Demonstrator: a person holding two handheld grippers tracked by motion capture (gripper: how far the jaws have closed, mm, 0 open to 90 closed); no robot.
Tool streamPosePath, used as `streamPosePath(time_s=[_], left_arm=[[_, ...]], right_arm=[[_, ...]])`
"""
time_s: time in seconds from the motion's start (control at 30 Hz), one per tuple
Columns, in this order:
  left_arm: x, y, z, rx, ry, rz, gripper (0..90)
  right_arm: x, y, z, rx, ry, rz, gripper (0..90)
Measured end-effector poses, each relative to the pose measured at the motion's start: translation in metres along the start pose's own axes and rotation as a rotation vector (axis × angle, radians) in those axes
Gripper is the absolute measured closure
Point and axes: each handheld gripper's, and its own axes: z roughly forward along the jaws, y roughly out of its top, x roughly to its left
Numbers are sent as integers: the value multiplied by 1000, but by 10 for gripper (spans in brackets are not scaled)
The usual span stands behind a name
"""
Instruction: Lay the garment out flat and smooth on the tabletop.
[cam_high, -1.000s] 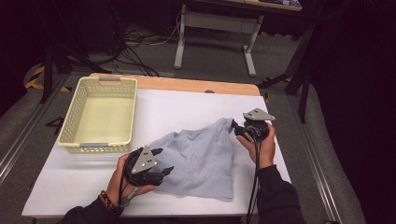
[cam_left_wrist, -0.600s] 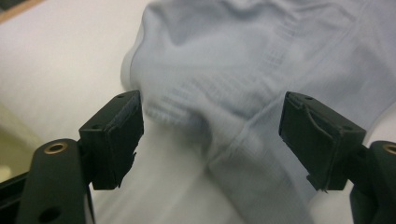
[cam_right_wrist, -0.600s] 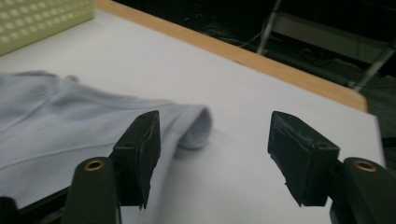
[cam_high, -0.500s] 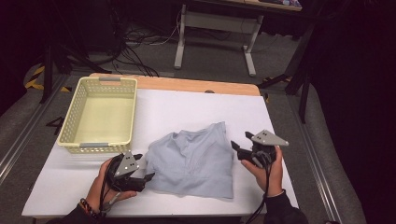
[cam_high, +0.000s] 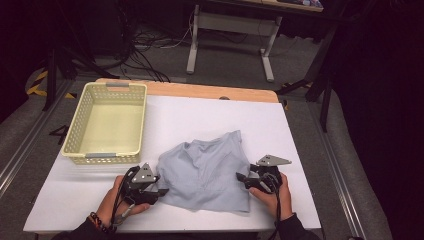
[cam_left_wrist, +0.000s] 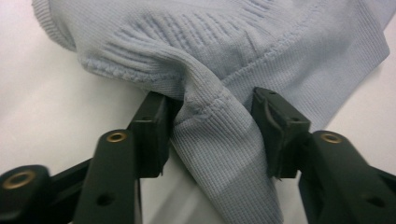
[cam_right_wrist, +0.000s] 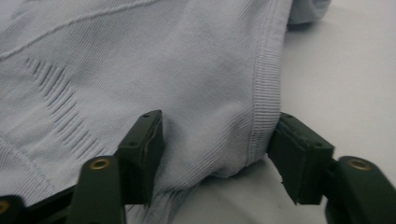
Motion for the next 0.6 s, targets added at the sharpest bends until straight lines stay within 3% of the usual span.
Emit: streamPosePath(time_s=[0.03,0.2,0.37,0.53,0.6], left_arm=[[-1,0,0,2,-12,10,670],[-4,2,1,7,-40,21,805],[-15,2,-1,10,-37,53,813],[-29,5,3,7,-40,88,811],[-37,7,7,-2,-58,97,810]], right_arm=[[1,0,2,5,5,-17,485],[4,-1,-2,-12,34,-46,672],[9,0,-19,-48,31,-83,740],[5,-5,-29,-63,14,-63,744],[3,-8,-35,-72,-14,-53,746]])
